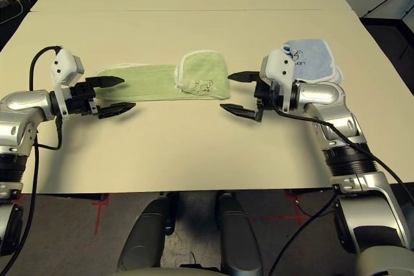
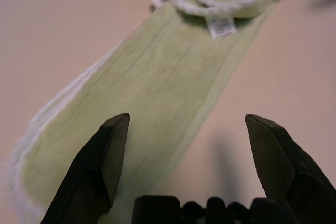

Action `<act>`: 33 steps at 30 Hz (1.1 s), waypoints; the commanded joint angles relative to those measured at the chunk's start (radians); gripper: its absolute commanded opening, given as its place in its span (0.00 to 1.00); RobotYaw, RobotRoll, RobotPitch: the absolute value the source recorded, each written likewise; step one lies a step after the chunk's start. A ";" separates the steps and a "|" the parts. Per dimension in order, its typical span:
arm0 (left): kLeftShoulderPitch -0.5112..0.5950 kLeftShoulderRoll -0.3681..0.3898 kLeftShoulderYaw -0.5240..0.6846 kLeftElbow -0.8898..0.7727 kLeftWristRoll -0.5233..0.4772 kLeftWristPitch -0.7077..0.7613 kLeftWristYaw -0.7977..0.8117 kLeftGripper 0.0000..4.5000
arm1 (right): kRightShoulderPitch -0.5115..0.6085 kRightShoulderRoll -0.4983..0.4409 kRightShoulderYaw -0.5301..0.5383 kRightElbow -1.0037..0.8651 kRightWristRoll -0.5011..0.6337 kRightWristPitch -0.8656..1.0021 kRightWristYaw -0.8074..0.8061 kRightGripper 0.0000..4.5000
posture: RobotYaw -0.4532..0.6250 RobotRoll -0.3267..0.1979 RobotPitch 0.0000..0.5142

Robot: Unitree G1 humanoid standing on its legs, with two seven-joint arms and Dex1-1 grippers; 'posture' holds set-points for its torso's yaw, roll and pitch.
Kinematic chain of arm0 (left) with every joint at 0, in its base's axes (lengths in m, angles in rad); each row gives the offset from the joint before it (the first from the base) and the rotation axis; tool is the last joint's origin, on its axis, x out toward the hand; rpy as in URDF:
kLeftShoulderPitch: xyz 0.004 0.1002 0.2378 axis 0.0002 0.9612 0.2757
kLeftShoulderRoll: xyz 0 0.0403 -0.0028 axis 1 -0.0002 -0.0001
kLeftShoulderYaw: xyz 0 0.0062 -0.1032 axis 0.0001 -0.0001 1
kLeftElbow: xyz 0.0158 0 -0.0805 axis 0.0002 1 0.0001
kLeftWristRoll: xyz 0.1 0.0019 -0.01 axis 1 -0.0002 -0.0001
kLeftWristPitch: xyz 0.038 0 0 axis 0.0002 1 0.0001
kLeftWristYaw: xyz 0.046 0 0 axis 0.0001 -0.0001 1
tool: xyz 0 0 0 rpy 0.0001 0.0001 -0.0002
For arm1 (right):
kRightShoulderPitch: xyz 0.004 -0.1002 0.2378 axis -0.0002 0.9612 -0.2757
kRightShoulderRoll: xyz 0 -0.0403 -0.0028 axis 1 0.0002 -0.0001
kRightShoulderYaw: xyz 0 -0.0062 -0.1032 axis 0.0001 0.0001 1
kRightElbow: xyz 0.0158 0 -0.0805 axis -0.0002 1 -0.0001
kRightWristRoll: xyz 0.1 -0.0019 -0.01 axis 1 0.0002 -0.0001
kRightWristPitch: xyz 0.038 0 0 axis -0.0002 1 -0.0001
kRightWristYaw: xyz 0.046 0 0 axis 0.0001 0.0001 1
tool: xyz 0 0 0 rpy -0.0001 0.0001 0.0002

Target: Fold the towel and set it aside.

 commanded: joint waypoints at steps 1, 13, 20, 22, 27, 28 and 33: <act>0.006 0.039 0.013 -0.026 0.027 0.096 0.059 1.00 | -0.004 0.006 0.000 0.018 -0.007 -0.016 0.002 1.00 | 0.53 0.62 0.41; 0.003 0.064 0.166 -0.187 -0.164 0.714 0.250 1.00 | -0.001 0.026 0.003 -0.007 -0.003 0.006 -0.012 1.00 | 0.53 0.62 0.42; 0.027 0.161 0.140 -0.200 -0.227 0.905 0.221 1.00 | -0.002 0.030 0.007 -0.012 -0.004 0.014 -0.015 1.00 | 0.53 0.62 0.41; 0.027 0.157 0.140 -0.181 -0.227 0.915 0.233 1.00 | -0.002 0.031 0.006 -0.014 -0.005 0.016 -0.016 1.00 | 0.53 0.62 0.41; -0.001 0.118 0.169 -0.147 -0.258 0.976 0.259 1.00 | 0.002 0.030 0.002 -0.017 -0.004 0.018 -0.019 1.00 | 0.52 0.62 0.40; -0.013 0.101 0.182 -0.134 -0.263 0.990 0.272 1.00 | 0.004 0.028 0.002 -0.016 -0.005 0.017 -0.019 1.00 | 0.52 0.62 0.40; -0.073 0.000 0.266 -0.070 -0.293 1.052 0.346 1.00 | 0.007 0.023 0.003 -0.015 -0.012 0.016 -0.019 1.00 | 0.52 0.62 0.39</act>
